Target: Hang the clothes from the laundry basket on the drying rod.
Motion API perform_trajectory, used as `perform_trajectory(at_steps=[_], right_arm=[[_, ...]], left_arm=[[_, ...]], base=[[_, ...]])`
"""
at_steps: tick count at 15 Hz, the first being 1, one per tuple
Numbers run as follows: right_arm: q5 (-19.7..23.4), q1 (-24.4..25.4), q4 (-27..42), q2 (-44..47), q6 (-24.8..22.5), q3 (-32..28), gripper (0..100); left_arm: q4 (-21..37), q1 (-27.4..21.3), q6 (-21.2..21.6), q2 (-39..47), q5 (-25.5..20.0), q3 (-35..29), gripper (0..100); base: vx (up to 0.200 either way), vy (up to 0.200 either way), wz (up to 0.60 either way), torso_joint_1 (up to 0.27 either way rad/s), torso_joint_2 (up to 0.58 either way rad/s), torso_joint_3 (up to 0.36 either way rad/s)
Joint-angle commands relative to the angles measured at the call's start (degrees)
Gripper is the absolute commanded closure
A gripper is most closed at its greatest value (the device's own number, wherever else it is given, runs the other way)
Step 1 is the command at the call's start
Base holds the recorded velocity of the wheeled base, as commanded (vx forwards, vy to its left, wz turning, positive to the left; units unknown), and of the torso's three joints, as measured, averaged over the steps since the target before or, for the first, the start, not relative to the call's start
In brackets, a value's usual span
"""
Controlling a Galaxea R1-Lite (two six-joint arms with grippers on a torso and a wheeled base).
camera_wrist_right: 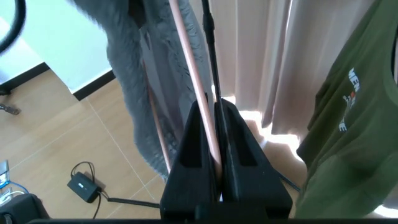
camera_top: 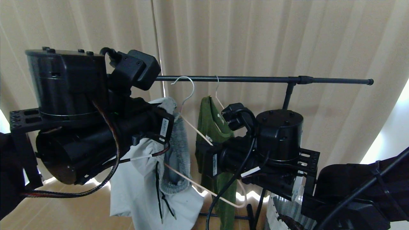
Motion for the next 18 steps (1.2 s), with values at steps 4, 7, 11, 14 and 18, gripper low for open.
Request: perform_trajectory(at_steps=[4, 7, 11, 14, 18], right_arm=[[0.22, 0.04, -0.04, -2.88, -0.19, 0.34, 100], [0.4, 0.04, 0.04, -5.08, -0.45, 0.95, 100], [0.4, -0.14, 0.13, -6.75, -2.56, 2.18, 100], [0.4, -0.14, 0.13, -7.45, -3.97, 2.18, 100], [0.49, -0.31, 0.22, -8.77, -8.36, 2.89, 100]], left_arm=[[0.14, 0.4, 0.21, -2.99, -2.05, 2.97, 100], [0.14, 0.4, 0.3, -3.34, -2.14, 3.76, 100], [0.14, 0.4, 0.3, -3.69, -2.23, 3.76, 0], [0.05, 0.4, 0.48, -5.45, -2.4, 5.43, 0], [0.14, 0.4, 2.23, -10.28, -7.06, 10.17, 0]], base=[[0.0, 0.0, 0.0, 0.0, 0.0, 0.0], [0.0, 0.0, 0.0, 0.0, 0.0, 0.0], [0.0, 0.0, 0.0, 0.0, 0.0, 0.0], [0.0, 0.0, 0.0, 0.0, 0.0, 0.0], [0.0, 0.0, 0.0, 0.0, 0.0, 0.0]])
